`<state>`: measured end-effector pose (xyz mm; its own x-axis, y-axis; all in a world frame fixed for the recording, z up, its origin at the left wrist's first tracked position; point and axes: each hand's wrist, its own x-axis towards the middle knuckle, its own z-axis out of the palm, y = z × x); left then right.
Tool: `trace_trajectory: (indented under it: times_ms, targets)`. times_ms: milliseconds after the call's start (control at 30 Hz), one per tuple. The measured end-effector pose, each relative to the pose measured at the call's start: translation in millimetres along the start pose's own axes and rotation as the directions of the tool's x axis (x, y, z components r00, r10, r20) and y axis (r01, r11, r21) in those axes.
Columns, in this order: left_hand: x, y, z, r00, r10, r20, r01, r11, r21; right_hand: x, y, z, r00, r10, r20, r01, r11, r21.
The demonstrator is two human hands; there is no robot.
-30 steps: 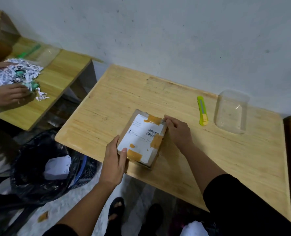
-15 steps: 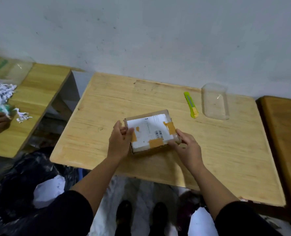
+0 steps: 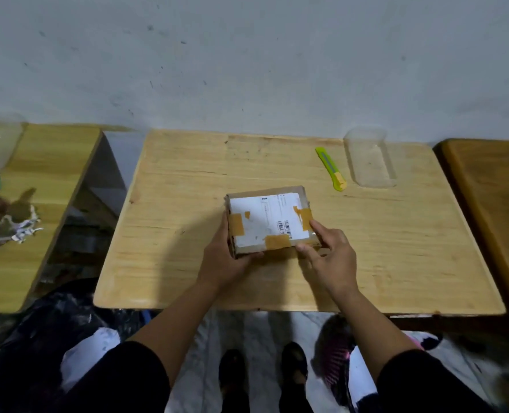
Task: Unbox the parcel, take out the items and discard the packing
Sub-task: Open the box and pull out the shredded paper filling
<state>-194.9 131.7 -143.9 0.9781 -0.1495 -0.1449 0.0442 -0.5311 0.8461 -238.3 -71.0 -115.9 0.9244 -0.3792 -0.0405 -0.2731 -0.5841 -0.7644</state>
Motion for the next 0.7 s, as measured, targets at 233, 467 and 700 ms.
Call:
trace_trajectory:
  times_ms: [233, 467, 700]
  targets:
    - [13, -1, -5, 0.997, 0.026, 0.074, -0.027, 1.0, 0.005, 0, -4, 8, 0.995, 0.017, -0.095, -0.014, 0.999, 0.039]
    - [17, 5, -9, 0.997, 0.025, 0.07, -0.021, 0.998, -0.059, 8, -13, 7, 0.99, -0.063, -0.13, 0.067, 0.997, 0.03]
    - [23, 8, -8, 0.997, 0.008, 0.076, -0.002, 0.997, -0.076, 49, -60, -21, 0.953, -0.154, -0.261, 0.17, 0.985, 0.04]
